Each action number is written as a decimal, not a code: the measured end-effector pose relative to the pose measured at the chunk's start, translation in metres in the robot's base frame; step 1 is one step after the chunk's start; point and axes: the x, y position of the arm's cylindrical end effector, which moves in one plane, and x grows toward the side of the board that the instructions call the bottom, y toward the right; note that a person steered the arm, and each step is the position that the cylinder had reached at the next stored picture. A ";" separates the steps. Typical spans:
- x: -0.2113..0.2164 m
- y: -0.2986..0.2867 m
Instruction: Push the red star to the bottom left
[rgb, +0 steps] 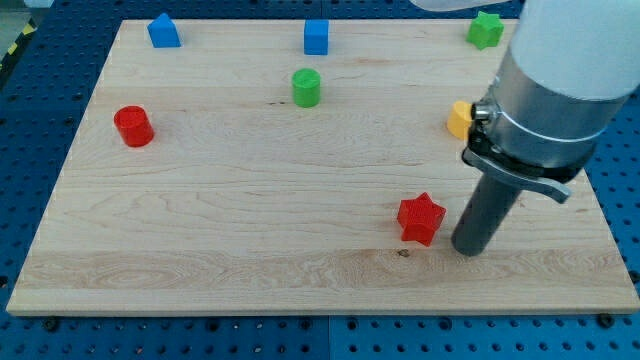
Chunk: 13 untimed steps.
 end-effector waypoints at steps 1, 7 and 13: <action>-0.052 -0.001; 0.031 -0.044; 0.051 -0.181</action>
